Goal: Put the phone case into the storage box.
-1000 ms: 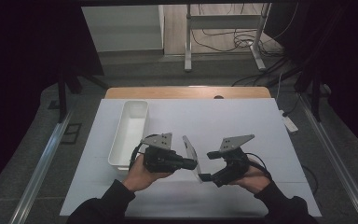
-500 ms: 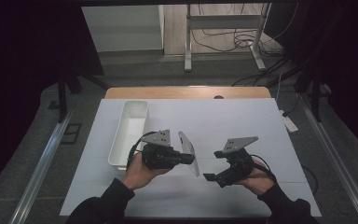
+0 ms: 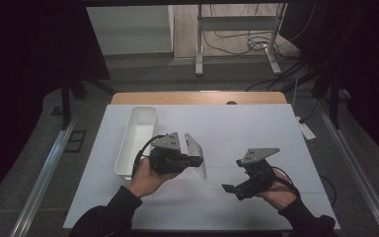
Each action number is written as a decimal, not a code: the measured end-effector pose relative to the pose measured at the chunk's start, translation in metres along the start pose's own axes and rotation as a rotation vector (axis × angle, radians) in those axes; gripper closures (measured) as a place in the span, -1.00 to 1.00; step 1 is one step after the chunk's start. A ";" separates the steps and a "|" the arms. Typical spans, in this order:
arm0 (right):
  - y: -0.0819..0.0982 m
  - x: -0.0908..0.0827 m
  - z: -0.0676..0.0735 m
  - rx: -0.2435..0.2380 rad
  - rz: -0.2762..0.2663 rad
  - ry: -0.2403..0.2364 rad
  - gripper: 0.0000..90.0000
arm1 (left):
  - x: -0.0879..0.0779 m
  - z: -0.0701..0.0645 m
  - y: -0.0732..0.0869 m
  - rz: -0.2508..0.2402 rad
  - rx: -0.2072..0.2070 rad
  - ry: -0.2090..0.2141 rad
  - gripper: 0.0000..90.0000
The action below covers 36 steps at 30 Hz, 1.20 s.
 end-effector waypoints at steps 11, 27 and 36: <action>0.011 -0.011 -0.010 0.023 0.001 0.075 -1.00 | -0.003 0.016 -0.002 0.012 -0.016 -0.086 0.96; 0.022 -0.028 -0.012 0.035 -0.007 0.135 -1.00 | -0.012 0.031 -0.009 0.012 -0.020 -0.174 0.96; 0.030 -0.040 -0.015 0.042 -0.015 0.169 -1.00 | -0.020 0.042 -0.016 0.026 -0.020 -0.220 0.96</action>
Point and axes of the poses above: each handheld gripper's, and its own axes: x roughly forward along the jaws, y roughly out of its underside, z roughly to its left, the point moved 5 cm from there along x, roughly forward along the jaws, and after that the axes turned 9 degrees about -z, right-handed, at the moved point
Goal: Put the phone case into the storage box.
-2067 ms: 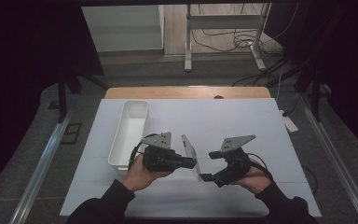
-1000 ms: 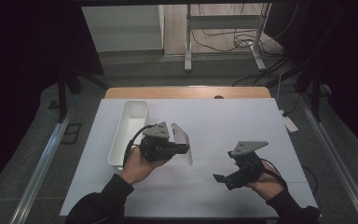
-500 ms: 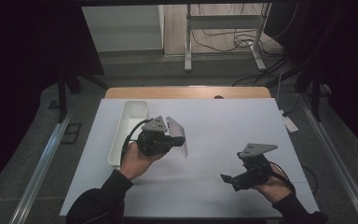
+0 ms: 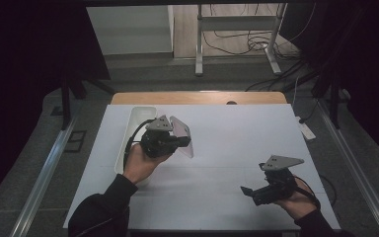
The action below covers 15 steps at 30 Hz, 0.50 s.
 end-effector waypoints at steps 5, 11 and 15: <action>0.006 -0.005 -0.004 0.017 0.009 0.011 -1.00 | -0.004 0.008 -0.004 0.005 -0.005 -0.026 0.96; 0.015 -0.014 -0.010 0.060 0.020 0.039 -1.00 | -0.010 0.020 -0.009 0.009 -0.013 -0.064 0.96; 0.020 -0.019 -0.013 0.070 0.020 0.061 -1.00 | -0.015 0.029 -0.011 0.008 -0.019 -0.093 0.96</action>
Point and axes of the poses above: each handheld gripper's, and its own axes: x roughly forward along the jaws, y roughly out of its underside, z roughly to its left, the point moved 5 cm from there along x, roughly forward along the jaws, and after that the axes turned 9 degrees about -z, right-handed, at the moved point
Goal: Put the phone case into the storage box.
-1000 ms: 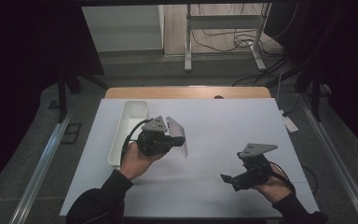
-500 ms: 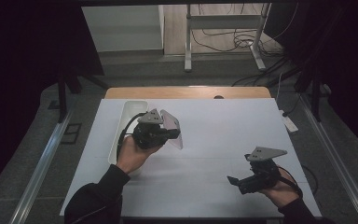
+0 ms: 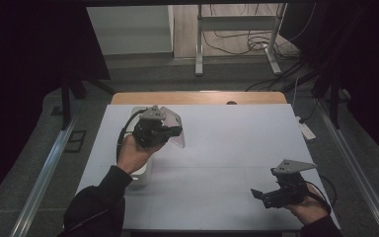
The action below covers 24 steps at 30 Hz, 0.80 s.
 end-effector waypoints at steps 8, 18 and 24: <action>0.009 -0.007 -0.004 0.019 0.011 0.026 -1.00 | -0.009 0.017 0.000 0.001 -0.025 -0.045 0.96; 0.022 -0.021 -0.013 0.054 0.021 0.090 -1.00 | -0.019 0.031 0.001 0.000 -0.042 -0.088 0.96; 0.026 -0.030 -0.017 0.074 0.010 0.121 -1.00 | -0.024 0.039 0.000 -0.002 -0.056 -0.115 0.96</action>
Point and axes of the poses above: each handheld gripper's, and its own axes: x roughly forward along the jaws, y roughly out of its underside, z roughly to its left, the point moved 5 cm from there along x, roughly forward along the jaws, and after that the axes turned 9 degrees about -z, right-handed, at the moved point
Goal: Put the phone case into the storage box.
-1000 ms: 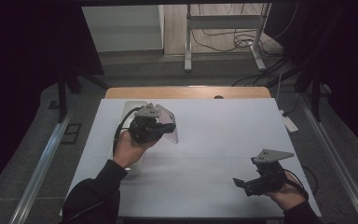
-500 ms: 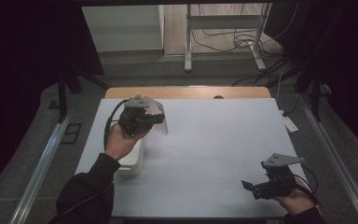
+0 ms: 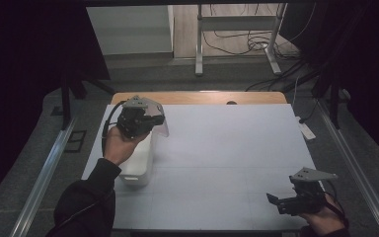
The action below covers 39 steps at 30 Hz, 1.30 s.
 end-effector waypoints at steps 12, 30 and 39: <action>0.004 -0.006 -0.005 0.019 0.022 0.038 -1.00 | -0.010 0.019 -0.001 0.005 -0.028 -0.066 0.96; 0.005 -0.006 -0.006 0.020 0.023 0.056 -1.00 | -0.017 0.047 0.004 0.021 -0.060 -0.163 0.96; 0.005 -0.006 -0.006 0.020 0.027 0.056 -1.00 | -0.012 0.056 0.006 0.026 -0.078 -0.190 0.96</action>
Point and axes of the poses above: each handheld gripper's, and its own axes: x roughly forward along the jaws, y roughly out of its underside, z roughly to its left, the point moved 5 cm from there along x, roughly forward along the jaws, and after that the axes turned 9 degrees about -z, right-handed, at the moved point
